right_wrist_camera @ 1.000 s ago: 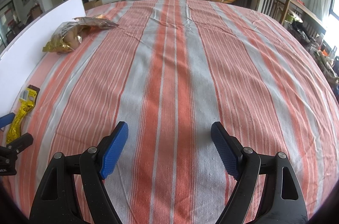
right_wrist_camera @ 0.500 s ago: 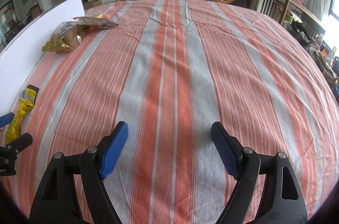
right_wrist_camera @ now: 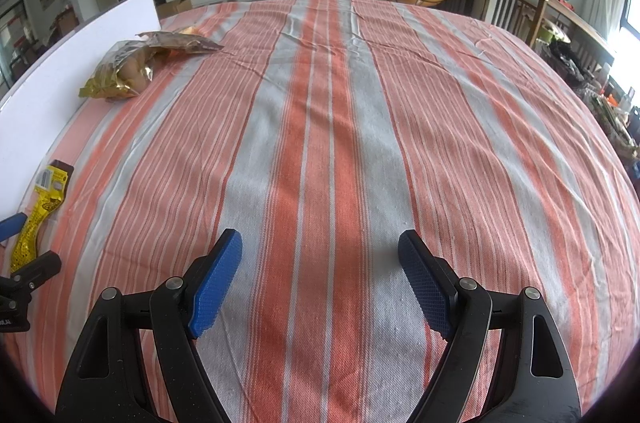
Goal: Organize snacks
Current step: 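Reach the right gripper to the gold-trim clear biscuit bag and close on it, then hold the biscuit bag in the right gripper on the table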
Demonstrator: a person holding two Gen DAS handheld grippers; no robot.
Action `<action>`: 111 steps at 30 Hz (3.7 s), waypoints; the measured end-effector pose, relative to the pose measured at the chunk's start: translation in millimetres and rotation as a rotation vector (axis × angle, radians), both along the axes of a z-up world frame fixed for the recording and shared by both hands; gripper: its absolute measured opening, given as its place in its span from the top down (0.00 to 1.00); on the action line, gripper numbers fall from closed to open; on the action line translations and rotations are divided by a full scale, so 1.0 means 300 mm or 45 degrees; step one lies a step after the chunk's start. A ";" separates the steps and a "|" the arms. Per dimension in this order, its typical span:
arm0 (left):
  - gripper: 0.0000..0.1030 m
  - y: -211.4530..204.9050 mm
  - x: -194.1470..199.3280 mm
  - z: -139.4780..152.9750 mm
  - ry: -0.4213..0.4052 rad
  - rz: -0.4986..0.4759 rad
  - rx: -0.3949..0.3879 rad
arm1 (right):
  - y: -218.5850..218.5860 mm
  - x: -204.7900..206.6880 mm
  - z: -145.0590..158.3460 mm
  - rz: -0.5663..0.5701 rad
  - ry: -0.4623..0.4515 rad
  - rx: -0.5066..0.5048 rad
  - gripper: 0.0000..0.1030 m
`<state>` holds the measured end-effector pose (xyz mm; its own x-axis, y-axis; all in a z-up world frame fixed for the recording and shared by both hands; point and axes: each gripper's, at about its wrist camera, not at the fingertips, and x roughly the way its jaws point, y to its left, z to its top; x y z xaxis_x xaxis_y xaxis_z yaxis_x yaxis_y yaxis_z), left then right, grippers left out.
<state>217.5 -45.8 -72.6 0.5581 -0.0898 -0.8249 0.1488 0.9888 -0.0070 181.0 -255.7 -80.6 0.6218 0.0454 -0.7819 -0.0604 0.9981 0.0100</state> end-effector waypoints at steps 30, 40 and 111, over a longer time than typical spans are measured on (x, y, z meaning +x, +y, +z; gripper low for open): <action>0.00 -0.001 -0.003 0.000 -0.002 0.003 -0.002 | 0.720 0.624 0.119 0.393 0.415 -0.061 0.20; 0.00 -0.001 -0.003 0.000 -0.002 0.004 -0.001 | 0.399 0.285 0.154 0.573 0.394 0.037 0.33; 0.00 -0.002 -0.004 -0.001 -0.003 0.006 -0.001 | -0.029 -0.015 0.015 0.057 0.001 -0.015 0.19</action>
<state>216.2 -46.3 -72.9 0.5607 -0.0881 -0.8233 0.1444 0.9895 -0.0076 176.4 -264.4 -76.0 0.6187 0.0639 -0.7830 -0.1051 0.9945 -0.0019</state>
